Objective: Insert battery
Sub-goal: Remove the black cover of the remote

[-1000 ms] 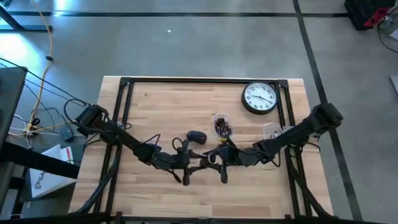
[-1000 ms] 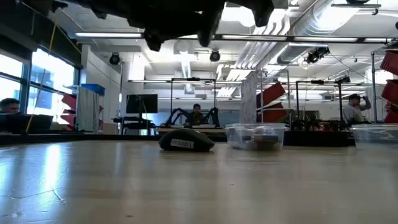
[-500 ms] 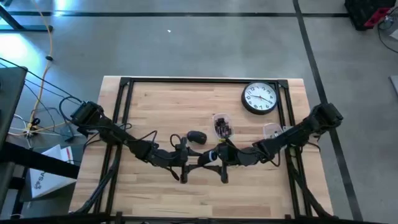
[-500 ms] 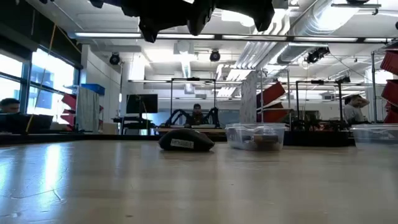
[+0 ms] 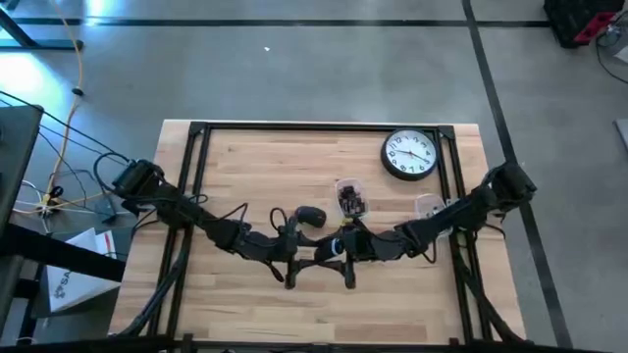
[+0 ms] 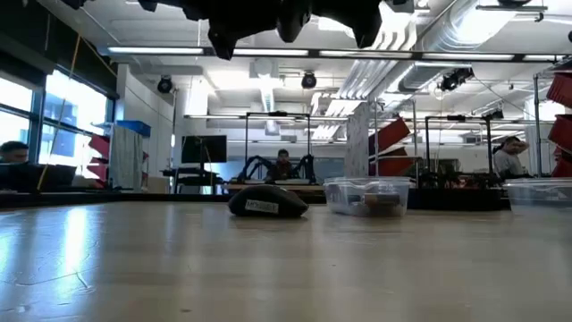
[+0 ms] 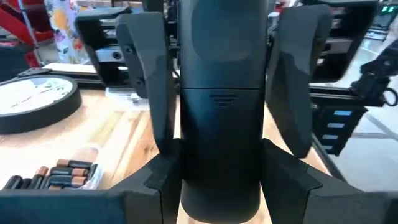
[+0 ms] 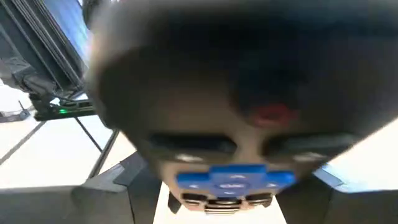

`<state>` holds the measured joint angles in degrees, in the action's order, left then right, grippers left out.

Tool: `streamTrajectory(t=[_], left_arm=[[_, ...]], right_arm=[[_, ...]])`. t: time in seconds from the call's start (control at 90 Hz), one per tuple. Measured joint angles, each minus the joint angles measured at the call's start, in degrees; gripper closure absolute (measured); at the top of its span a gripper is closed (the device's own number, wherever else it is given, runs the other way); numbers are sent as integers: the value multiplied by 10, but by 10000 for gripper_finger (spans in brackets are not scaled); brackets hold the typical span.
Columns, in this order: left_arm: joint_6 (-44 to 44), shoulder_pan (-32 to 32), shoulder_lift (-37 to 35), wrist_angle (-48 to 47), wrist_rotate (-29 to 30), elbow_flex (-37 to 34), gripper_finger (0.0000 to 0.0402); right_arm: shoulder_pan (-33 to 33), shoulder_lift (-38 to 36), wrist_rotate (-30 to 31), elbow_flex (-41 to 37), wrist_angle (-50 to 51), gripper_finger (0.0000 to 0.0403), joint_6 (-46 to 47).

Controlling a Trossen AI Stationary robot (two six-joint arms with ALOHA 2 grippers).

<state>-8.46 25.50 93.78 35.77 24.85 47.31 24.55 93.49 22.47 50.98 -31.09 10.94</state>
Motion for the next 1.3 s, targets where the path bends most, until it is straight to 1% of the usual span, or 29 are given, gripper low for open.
streamTrajectory(t=[0.222, 0.478, 0.689, 0.989, 1.3], left_arm=[[1, 0, 0, 5, -7, 0, 255], [16, 7, 0, 15, -2, 0, 255], [16, 7, 0, 17, -1, 0, 256], [26, 13, -2, 18, 7, 1, 257], [31, 14, -3, 10, 12, 1, 257]], right_arm=[[-5, 0, -9, 0, -9, 176, -10], [-4, 0, -15, 0, -34, 219, -42], [-3, 0, -17, 0, -35, 243, -49], [3, -24, -17, 0, -35, 228, -70], [2, -25, -15, 0, -27, 227, -66]])
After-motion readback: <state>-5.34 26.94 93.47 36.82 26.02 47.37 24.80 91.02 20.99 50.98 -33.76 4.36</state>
